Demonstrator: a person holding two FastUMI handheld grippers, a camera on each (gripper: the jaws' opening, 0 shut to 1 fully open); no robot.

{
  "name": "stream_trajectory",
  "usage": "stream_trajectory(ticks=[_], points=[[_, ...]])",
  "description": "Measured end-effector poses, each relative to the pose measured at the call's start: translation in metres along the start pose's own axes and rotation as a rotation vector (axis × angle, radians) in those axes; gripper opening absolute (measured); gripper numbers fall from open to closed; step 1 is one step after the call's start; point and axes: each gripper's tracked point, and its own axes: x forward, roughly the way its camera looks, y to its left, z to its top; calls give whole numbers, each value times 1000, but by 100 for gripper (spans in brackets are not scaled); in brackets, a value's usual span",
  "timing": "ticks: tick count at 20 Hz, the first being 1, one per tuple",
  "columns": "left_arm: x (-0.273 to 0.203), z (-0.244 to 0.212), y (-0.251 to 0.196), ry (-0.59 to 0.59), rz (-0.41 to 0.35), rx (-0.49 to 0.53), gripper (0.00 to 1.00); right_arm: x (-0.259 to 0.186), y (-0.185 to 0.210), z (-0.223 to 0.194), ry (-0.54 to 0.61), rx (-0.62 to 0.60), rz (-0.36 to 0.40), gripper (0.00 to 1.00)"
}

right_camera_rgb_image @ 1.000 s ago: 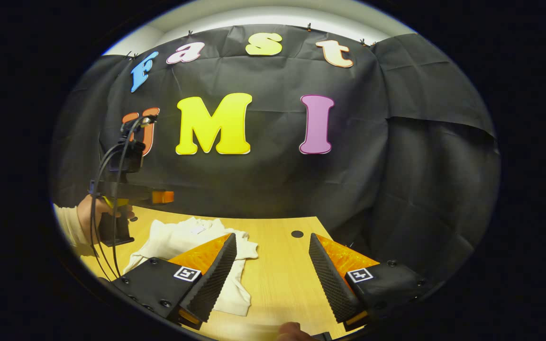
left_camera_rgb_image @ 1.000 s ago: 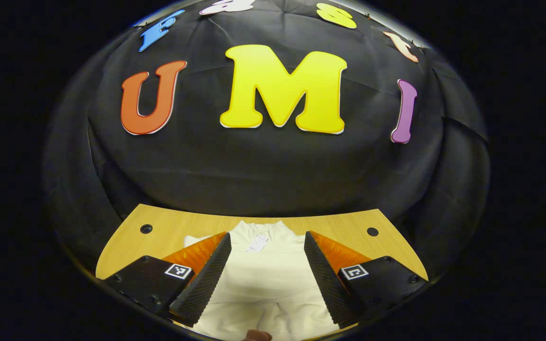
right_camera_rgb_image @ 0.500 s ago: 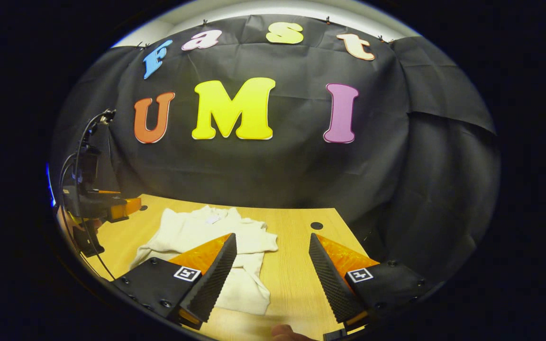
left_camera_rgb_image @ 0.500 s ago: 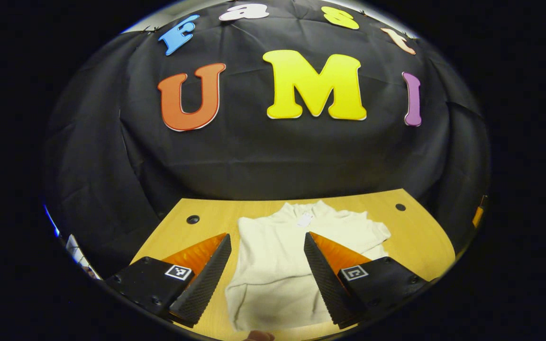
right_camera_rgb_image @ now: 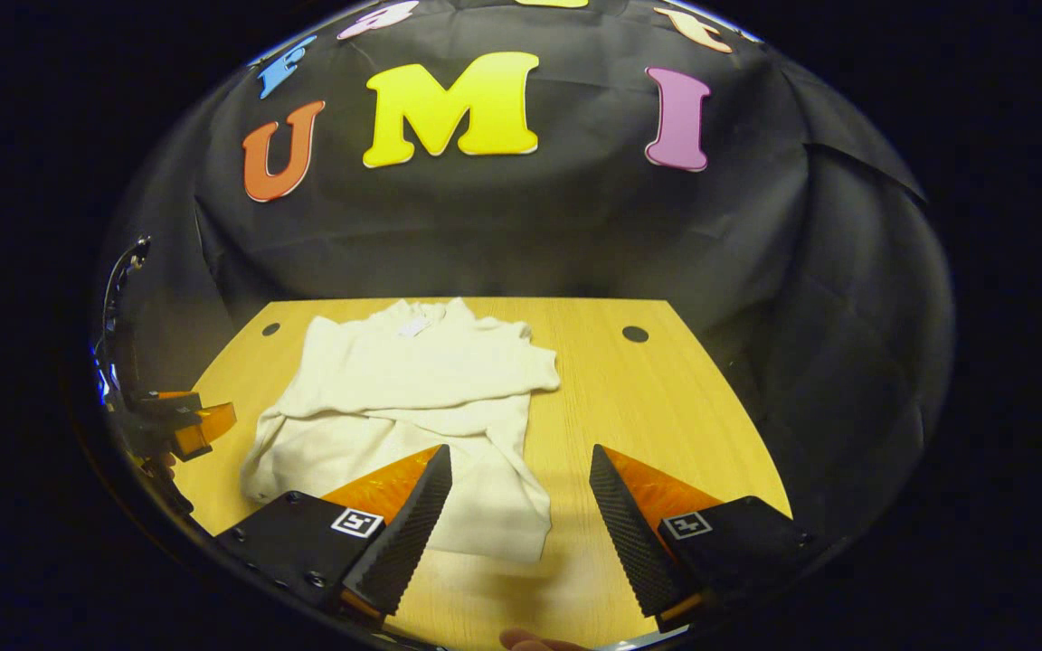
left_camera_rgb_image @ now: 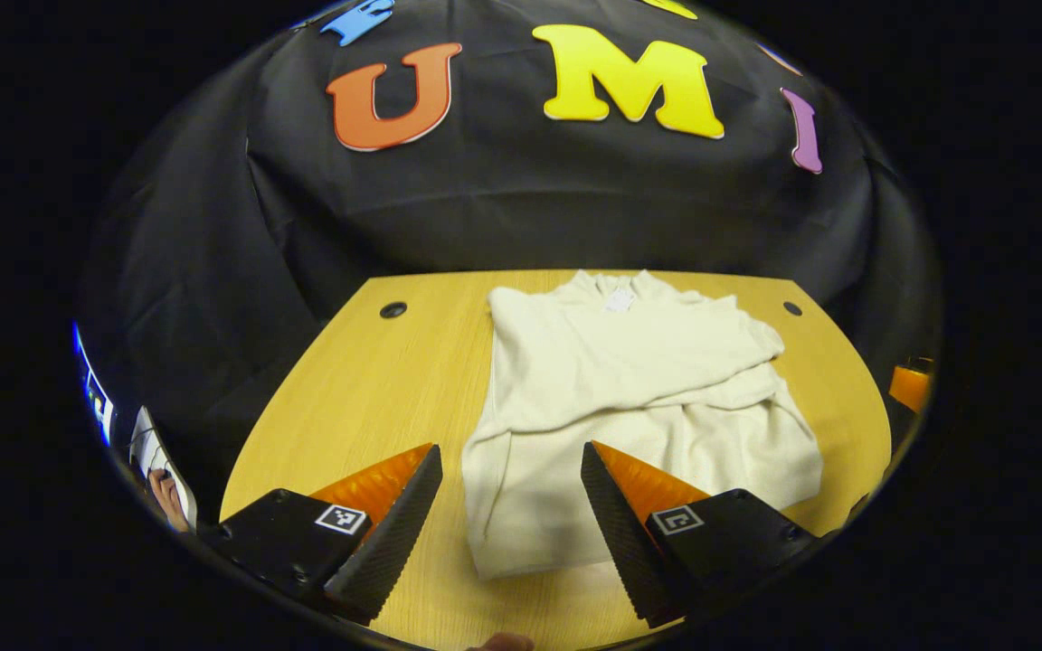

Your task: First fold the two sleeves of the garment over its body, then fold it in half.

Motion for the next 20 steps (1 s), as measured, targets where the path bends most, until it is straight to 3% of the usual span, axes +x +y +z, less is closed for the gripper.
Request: stream_trajectory(ticks=[4, 10, 16, 20], points=[[3, -61, 4, 145, 26, 40, 98, 27, 3, -56, 144, -36, 0, 96], [-12, -128, 0, 353, 41, -17, 98, 52, 0, -117, 323, 7, -13, 96], [-49, -132, -26, 402, 13, -12, 97, 68, -2, -144, 448, 60, -39, 96], [-81, -140, -53, 488, -33, -18, 89, 76, 3, -151, 520, 121, -33, 96]])
